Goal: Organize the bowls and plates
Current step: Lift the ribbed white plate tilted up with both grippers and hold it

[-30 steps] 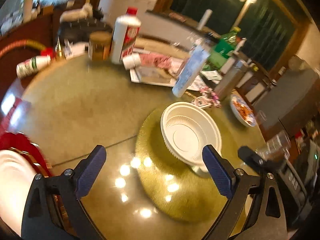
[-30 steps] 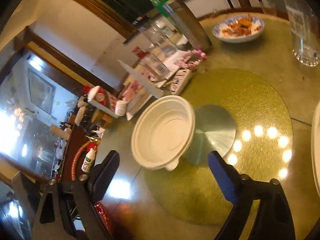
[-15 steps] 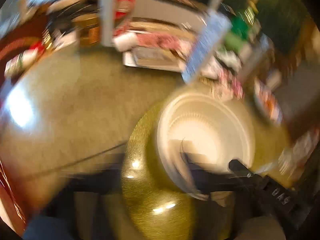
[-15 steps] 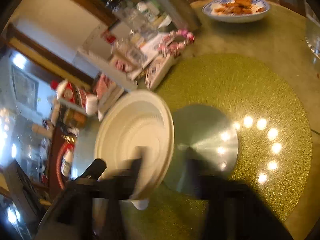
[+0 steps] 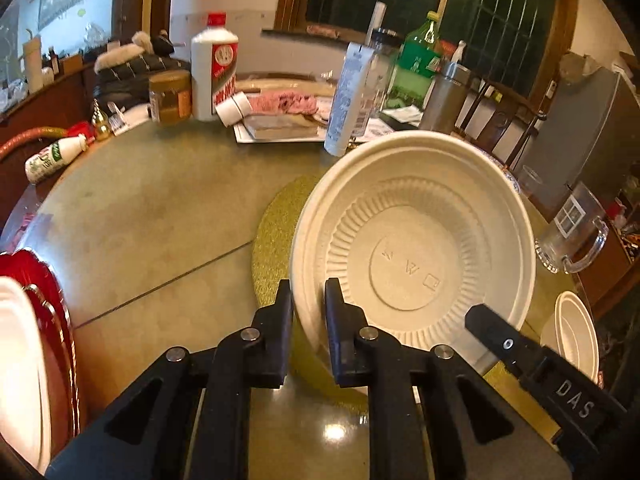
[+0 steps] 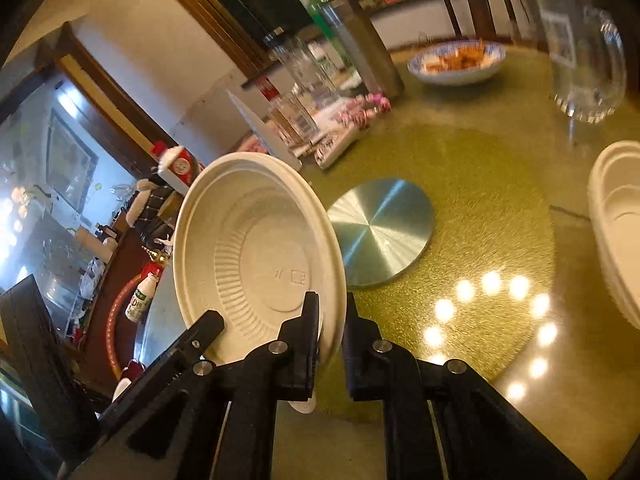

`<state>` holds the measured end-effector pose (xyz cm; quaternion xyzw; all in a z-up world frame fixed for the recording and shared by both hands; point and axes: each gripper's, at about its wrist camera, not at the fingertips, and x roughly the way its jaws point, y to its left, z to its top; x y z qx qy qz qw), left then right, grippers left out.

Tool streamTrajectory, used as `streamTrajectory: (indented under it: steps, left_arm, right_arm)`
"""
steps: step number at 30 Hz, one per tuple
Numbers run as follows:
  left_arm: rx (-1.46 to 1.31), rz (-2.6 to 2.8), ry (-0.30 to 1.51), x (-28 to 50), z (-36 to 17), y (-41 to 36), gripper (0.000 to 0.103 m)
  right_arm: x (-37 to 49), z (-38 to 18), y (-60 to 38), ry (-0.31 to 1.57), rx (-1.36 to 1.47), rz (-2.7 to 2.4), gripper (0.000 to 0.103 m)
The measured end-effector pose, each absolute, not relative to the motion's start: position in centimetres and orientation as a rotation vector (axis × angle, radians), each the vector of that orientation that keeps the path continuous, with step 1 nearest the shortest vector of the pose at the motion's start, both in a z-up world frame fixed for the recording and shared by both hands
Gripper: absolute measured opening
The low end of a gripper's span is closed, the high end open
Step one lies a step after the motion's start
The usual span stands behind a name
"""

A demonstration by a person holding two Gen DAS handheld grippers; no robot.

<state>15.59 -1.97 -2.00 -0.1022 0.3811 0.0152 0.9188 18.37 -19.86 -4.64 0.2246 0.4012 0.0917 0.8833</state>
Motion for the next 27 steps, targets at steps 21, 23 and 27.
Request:
streamTrajectory:
  steps: [21,23,27]
  left_arm:
    - [-0.19,0.026,0.671,14.4,-2.6,-1.8,0.015]
    - [-0.188,0.026,0.67,14.3,-2.5,-1.8,0.015]
    - [-0.187,0.027,0.673,14.3,-2.6,-1.8,0.015]
  right_arm:
    - [16.5,-3.7,-18.1,0.701,0.298,0.166,0.011]
    - [16.5,-3.7,-18.1,0.697,0.295,0.166,0.011]
    - [16.5,-3.8,-18.0,0.699,0.291,0.163,0.011]
